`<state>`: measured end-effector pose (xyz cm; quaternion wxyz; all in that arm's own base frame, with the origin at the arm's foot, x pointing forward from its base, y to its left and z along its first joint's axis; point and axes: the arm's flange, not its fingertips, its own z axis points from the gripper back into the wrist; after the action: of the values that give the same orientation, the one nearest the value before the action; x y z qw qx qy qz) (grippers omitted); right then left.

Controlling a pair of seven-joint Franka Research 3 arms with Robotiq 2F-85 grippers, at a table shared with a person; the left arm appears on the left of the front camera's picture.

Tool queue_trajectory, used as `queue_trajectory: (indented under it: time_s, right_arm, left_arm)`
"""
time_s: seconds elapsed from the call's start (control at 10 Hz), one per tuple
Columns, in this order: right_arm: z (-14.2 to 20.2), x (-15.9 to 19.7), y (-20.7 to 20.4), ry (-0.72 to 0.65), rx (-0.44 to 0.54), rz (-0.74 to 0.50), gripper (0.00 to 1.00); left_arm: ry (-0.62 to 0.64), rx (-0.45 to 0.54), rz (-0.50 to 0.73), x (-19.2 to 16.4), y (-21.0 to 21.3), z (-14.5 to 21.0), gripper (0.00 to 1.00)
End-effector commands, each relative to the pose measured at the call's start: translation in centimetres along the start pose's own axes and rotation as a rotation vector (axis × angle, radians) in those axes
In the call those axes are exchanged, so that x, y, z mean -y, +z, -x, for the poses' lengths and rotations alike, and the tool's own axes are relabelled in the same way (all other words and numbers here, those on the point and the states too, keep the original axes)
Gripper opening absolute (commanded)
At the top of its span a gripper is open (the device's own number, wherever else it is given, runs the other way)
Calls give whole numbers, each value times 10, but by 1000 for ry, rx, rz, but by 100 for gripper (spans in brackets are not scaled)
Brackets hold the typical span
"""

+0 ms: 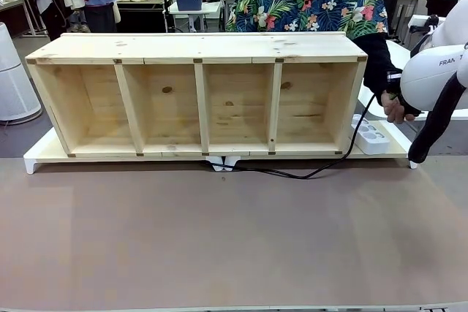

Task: Perform cable management.
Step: Release the Power Cable when the human grasps it.

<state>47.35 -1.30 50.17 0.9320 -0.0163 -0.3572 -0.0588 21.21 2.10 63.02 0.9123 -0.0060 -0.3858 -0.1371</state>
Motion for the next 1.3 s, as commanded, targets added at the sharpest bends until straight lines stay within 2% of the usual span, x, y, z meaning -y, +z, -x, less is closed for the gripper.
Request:
queue_trajectory:
  time_s: [0.0,0.1,0.2,0.3,0.5,0.8,0.9,1.0,1.2]
  right_arm:
    - [0,1,3,-6,-15,0,54]
    - [1,1,3,-2,-15,-1,68]
    - [1,2,4,1,-12,-1,74]
    - [1,2,4,3,-11,0,88]
    - [2,1,5,6,-9,-2,100]
    - [3,0,6,29,-5,-5,100]
    - [3,-3,5,48,35,-11,100]
    - [-1,0,3,4,3,0,100]
    - [-1,0,3,4,3,0,100]
  left_arm:
    - [5,0,1,-1,0,0,100]
    - [5,0,1,-1,0,0,100]
    - [5,0,1,-1,0,0,100]
    - [5,0,1,-1,0,0,100]
    - [5,0,1,-1,0,0,100]
    - [5,0,1,-1,0,0,100]
    - [5,0,1,-1,0,0,100]
    - [5,0,1,-1,0,0,100]
    - [5,0,1,-1,0,0,100]
